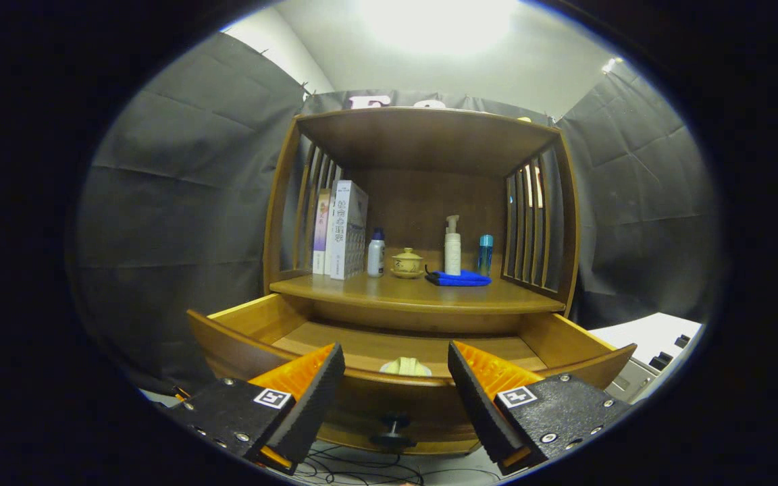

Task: Pull open the drawer, take out the items inside it, and place them on the countertop above the cabinet.

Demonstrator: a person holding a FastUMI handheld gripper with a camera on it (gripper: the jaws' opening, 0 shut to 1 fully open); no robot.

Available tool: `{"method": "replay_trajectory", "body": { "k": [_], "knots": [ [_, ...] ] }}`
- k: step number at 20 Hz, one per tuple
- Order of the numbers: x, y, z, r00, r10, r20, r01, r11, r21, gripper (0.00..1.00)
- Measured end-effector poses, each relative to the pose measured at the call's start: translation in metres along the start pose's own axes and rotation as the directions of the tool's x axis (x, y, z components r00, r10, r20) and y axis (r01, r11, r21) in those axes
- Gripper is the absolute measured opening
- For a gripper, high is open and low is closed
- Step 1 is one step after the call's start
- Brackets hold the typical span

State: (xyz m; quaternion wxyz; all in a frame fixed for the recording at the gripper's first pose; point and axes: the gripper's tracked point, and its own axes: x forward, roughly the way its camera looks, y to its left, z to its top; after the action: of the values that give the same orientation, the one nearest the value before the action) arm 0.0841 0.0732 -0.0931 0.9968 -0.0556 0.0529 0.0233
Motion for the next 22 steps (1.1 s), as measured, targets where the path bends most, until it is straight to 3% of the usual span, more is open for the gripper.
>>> {"method": "replay_trajectory", "body": {
  "k": [10, 13, 16, 22],
  "knots": [
    [0.069, -0.012, -0.001, 0.977, 0.024, -0.210, -0.013, 0.999, 0.053, 0.95],
    [0.087, -0.015, -0.027, 0.938, 0.061, -0.341, -0.028, 0.994, 0.101, 0.95],
    [0.097, -0.021, -0.056, 0.877, 0.067, -0.476, -0.006, 0.992, 0.128, 0.95],
    [0.112, -0.022, -0.082, 0.789, 0.114, -0.603, -0.012, 0.985, 0.170, 0.95]
  ]
}}
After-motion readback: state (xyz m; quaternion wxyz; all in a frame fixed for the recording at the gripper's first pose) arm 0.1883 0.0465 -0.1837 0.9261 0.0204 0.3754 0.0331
